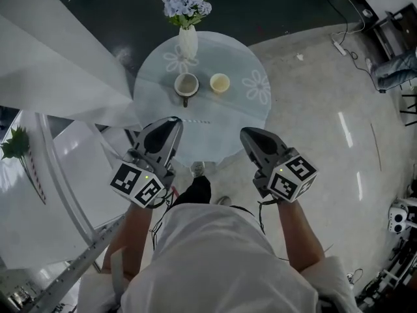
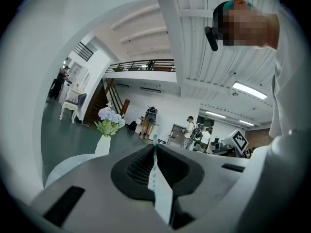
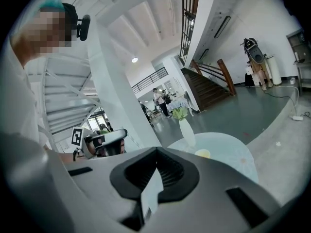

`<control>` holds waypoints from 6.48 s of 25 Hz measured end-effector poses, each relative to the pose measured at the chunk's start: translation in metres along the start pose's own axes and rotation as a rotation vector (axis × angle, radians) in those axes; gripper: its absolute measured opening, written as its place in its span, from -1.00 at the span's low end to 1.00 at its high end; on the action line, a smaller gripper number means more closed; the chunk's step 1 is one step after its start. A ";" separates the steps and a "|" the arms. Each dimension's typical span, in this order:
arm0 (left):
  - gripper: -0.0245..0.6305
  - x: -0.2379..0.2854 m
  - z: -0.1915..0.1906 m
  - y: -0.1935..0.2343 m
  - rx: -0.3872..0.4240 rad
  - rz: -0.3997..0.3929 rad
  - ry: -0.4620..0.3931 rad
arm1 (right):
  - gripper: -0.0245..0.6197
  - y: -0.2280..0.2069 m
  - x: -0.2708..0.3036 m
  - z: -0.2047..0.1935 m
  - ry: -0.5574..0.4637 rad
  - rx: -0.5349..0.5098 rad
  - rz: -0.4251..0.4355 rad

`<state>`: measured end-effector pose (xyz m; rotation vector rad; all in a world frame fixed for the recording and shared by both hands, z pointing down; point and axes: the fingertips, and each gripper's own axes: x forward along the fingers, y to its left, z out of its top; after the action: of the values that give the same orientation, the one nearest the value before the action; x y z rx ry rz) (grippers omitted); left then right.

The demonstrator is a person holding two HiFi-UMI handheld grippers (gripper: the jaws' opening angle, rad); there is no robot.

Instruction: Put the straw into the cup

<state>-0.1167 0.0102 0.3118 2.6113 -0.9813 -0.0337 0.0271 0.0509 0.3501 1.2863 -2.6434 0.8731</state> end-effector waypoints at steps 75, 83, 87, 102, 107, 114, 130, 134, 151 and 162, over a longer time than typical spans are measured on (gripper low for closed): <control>-0.81 0.220 -0.112 0.141 -0.164 0.134 0.236 | -0.86 -0.234 0.127 -0.008 0.203 0.184 0.017; -0.81 0.223 -0.120 0.143 -0.173 0.133 0.248 | -0.86 -0.236 0.126 -0.012 0.210 0.189 0.011; -0.81 0.223 -0.122 0.146 -0.172 0.142 0.252 | -0.86 -0.235 0.126 -0.014 0.213 0.189 0.013; -0.78 0.216 -0.127 0.154 -0.160 0.181 0.281 | -0.86 -0.231 0.126 -0.014 0.212 0.187 0.006; -0.69 0.210 -0.126 0.158 -0.164 0.205 0.282 | -0.86 -0.229 0.123 -0.014 0.213 0.183 0.002; -0.63 0.200 -0.115 0.159 -0.153 0.219 0.254 | -0.86 -0.221 0.124 -0.009 0.203 0.165 0.007; -0.63 0.171 -0.048 0.142 -0.098 0.216 0.149 | -0.86 -0.191 0.112 0.034 0.140 0.086 -0.003; -0.67 0.166 -0.032 0.132 -0.080 0.196 0.125 | -0.86 -0.184 0.108 0.047 0.119 0.067 -0.004; -0.80 0.147 0.024 0.096 -0.027 0.130 0.049 | -0.86 -0.142 0.100 0.096 0.052 -0.038 0.019; -0.83 0.131 0.048 0.085 0.015 0.091 0.021 | -0.86 -0.119 0.101 0.118 0.021 -0.091 0.032</control>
<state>-0.0779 -0.1480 0.3078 2.5716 -1.0957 0.0237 0.0709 -0.1391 0.3364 1.2107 -2.6612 0.7560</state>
